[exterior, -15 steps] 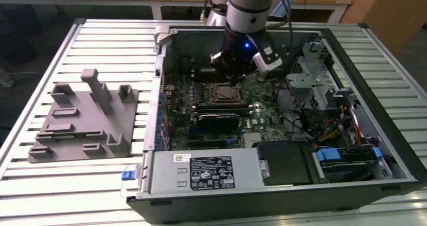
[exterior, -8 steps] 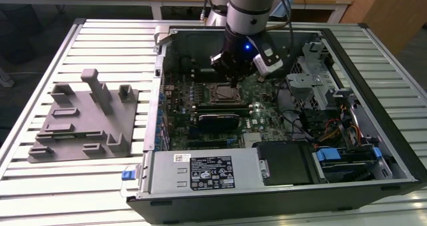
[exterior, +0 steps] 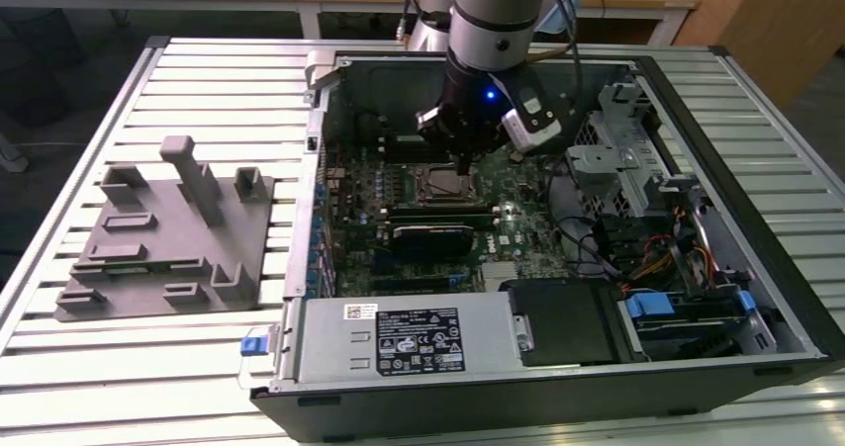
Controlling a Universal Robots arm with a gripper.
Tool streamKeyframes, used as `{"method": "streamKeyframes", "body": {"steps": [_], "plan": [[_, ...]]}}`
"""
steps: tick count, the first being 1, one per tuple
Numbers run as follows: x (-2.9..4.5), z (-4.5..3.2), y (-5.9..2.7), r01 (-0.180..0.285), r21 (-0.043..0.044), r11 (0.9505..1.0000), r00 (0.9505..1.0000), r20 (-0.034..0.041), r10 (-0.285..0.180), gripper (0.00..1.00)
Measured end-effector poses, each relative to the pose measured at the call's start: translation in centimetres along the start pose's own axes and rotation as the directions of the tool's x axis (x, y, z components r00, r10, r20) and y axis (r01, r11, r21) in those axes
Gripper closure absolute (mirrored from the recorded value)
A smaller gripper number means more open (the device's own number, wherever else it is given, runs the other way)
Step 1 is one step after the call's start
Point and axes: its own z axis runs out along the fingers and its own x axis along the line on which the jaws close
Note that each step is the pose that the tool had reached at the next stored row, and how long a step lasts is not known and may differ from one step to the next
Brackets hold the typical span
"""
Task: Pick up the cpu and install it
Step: 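Install the second cpu locking lever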
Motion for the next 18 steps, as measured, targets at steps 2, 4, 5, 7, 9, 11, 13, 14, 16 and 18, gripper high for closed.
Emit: {"method": "streamKeyframes", "body": {"steps": [2,4,5,7,9,11,13,14,16,18], "plan": [[0.01,-0.01,-0.17,0.000,-0.0001,1.0000,1.0000,0.0000,0.000,0.89],[0.02,-0.02,-0.33,0.000,0.0000,1.0000,1.0000,0.0000,0.000,0.89],[0.02,-0.03,-0.41,0.000,-0.0001,1.0000,1.0000,0.0000,0.000,0.89],[0.03,-0.04,-0.57,0.000,-0.0001,1.0000,1.0000,-0.0001,0.000,0.89],[0.04,-0.04,-0.69,0.000,-0.0002,1.0000,1.0000,-0.0001,0.000,0.89],[0.03,-0.05,-0.78,0.000,-0.0002,1.0000,1.0000,-0.0010,0.000,0.89],[0.00,-0.06,-0.83,0.000,-0.0003,1.0000,1.0000,-0.0033,0.000,0.89],[-0.01,-0.07,-0.85,0.000,-0.0004,1.0000,1.0000,-0.0047,0.000,0.89],[-0.03,-0.09,-0.85,-0.001,-0.0007,1.0000,0.9999,-0.0112,0.001,0.89],[-0.02,-0.10,-0.86,-0.002,-0.0011,1.0000,0.9997,-0.0234,0.002,0.89]]}}
